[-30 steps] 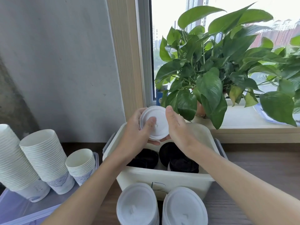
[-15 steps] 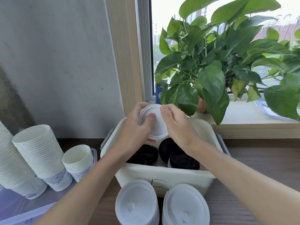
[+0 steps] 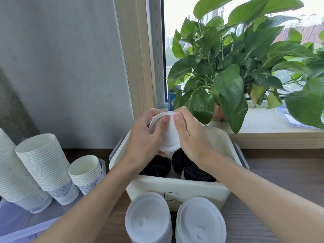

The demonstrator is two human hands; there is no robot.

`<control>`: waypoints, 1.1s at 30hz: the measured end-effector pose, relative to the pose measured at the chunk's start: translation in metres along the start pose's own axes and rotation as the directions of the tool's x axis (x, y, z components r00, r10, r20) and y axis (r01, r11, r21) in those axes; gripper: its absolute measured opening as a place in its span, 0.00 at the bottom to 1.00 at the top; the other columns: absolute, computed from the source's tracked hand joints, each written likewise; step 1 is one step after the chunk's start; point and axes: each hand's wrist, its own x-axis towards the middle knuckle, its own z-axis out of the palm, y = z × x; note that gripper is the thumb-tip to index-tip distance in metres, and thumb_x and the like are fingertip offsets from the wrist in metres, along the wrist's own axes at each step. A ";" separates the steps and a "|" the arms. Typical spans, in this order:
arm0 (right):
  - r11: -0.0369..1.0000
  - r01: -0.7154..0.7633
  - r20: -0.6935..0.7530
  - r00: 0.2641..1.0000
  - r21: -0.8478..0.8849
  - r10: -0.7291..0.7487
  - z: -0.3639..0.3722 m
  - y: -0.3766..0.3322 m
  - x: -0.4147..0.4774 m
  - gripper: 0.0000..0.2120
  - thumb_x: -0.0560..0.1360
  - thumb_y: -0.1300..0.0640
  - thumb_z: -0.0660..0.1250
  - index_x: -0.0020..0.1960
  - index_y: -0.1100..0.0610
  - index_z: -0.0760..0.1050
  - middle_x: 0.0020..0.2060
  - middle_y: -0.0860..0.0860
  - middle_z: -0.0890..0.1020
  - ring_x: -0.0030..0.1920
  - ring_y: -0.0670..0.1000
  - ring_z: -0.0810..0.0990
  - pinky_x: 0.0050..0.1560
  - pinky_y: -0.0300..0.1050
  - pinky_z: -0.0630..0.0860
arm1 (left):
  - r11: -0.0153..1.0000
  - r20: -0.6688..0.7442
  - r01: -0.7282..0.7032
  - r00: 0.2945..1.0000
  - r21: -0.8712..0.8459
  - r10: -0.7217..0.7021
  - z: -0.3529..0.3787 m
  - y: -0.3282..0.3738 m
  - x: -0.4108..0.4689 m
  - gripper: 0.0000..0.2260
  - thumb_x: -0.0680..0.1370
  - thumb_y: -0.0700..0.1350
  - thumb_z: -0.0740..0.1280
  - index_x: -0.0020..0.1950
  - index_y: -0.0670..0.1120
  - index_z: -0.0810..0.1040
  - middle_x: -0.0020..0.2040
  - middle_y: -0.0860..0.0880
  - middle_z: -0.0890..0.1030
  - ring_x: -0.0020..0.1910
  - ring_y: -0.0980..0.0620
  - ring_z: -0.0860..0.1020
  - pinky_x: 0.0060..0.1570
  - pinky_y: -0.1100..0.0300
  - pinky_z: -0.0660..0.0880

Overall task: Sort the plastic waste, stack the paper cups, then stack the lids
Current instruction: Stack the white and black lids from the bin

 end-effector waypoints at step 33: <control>0.988 -0.061 -0.121 0.992 -0.144 0.044 -0.003 -0.003 0.001 0.08 0.82 0.57 0.55 0.45 0.58 0.64 0.29 0.47 0.70 0.30 0.49 0.72 0.34 0.51 0.74 | 0.994 -0.028 0.030 0.999 0.109 -0.027 -0.001 -0.008 0.006 0.08 0.82 0.51 0.65 0.60 0.54 0.79 0.51 0.59 0.83 0.51 0.63 0.80 0.46 0.70 0.73</control>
